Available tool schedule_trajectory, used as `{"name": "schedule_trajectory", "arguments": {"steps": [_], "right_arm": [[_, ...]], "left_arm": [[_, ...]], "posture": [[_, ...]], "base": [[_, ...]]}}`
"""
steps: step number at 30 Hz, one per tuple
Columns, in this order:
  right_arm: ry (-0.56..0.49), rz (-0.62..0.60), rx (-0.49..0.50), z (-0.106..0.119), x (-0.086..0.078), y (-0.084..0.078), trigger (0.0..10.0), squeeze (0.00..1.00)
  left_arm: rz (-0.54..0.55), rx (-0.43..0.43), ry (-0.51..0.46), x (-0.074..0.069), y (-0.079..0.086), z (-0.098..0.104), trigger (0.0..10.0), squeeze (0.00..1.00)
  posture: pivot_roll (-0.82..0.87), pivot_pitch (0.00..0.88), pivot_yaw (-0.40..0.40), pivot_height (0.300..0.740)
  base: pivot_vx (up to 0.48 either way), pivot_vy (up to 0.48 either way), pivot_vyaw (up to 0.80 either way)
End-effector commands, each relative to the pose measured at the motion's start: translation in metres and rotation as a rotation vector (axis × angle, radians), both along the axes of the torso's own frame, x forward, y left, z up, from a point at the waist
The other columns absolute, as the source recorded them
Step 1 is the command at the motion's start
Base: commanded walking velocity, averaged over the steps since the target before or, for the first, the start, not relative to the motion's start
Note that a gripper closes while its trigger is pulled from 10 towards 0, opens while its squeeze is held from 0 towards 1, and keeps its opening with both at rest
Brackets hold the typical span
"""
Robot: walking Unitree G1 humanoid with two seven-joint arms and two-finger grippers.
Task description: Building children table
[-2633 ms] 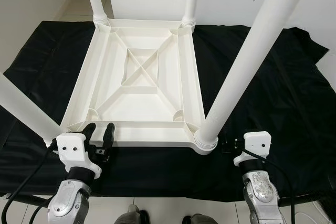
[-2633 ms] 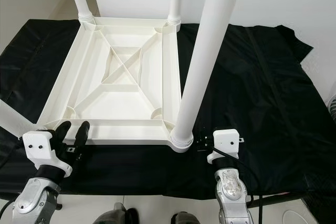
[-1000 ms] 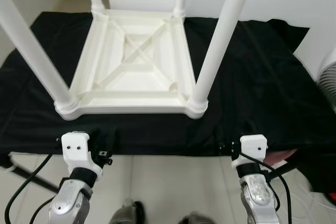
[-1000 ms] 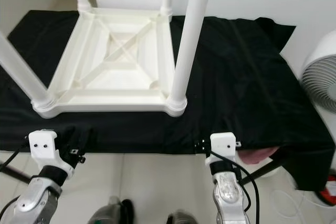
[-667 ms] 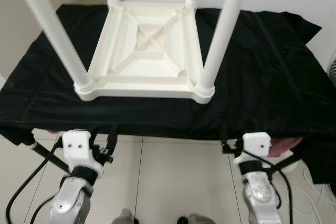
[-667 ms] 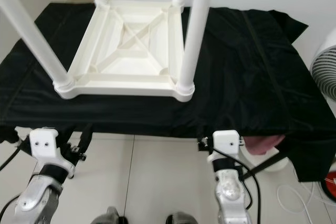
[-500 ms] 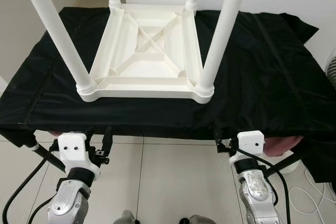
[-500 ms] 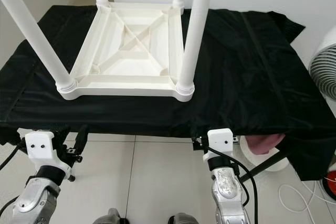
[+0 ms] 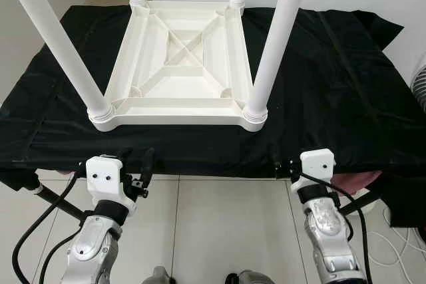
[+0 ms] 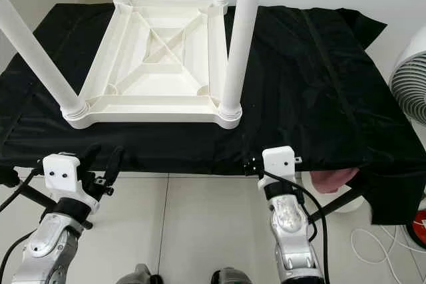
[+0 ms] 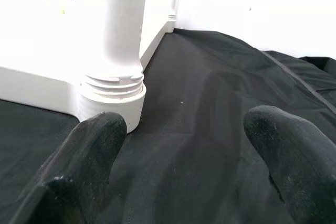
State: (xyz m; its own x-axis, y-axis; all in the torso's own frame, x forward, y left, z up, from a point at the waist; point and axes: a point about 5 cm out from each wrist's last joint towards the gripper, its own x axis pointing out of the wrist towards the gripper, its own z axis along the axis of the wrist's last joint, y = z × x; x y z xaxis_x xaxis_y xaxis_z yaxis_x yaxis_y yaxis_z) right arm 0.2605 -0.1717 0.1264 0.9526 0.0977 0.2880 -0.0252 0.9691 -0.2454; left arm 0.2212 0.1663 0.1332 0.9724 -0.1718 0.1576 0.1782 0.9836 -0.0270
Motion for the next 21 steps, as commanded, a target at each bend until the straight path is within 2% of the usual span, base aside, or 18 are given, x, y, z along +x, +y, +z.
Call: {"name": "schedule_trajectory", "arguments": {"steps": [1, 6, 8, 15, 20, 21], "right_arm": [[0.027, -0.002, 0.000, -0.005, 0.002, 0.000, 10.0, 0.00], [0.000, 0.031, 0.014, 0.003, 0.006, 0.006, 10.0, 0.00], [0.001, 0.081, 0.051, 0.007, 0.005, 0.012, 10.0, 0.00], [0.017, 0.111, 0.075, 0.006, 0.008, 0.017, 10.0, 0.00], [-0.004, 0.115, 0.080, 0.013, 0.016, 0.022, 10.0, 0.00], [-0.025, 0.109, 0.102, 0.020, 0.022, 0.023, 10.0, 0.00]], "left_arm": [[-0.049, 0.000, -0.011, 0.000, -0.001, 0.000, 10.0, 0.00], [-0.050, -0.011, -0.024, 0.003, -0.003, 0.003, 10.0, 0.00], [-0.056, -0.008, -0.040, 0.003, -0.005, 0.005, 10.0, 0.00], [-0.074, -0.047, -0.067, 0.006, -0.013, 0.006, 10.0, 0.00], [-0.075, -0.037, -0.063, 0.014, -0.017, 0.005, 10.0, 0.00], [-0.062, -0.038, -0.084, 0.022, -0.015, 0.012, 10.0, 0.00]], "posture": [[-0.03, 0.102, 0.015, 0.740], [-0.03, 0.108, 0.009, 0.740], [-0.03, 0.111, 0.006, 0.740], [-0.04, 0.115, -0.005, 0.740], [-0.06, 0.117, -0.003, 0.740], [-0.05, 0.111, 0.004, 0.740]], "base": [[0.000, 0.000, 0.00], [0.000, 0.000, 0.00], [0.000, 0.000, 0.00], [0.000, 0.000, 0.00], [0.000, 0.000, 0.00], [0.000, 0.000, 0.00]]}}
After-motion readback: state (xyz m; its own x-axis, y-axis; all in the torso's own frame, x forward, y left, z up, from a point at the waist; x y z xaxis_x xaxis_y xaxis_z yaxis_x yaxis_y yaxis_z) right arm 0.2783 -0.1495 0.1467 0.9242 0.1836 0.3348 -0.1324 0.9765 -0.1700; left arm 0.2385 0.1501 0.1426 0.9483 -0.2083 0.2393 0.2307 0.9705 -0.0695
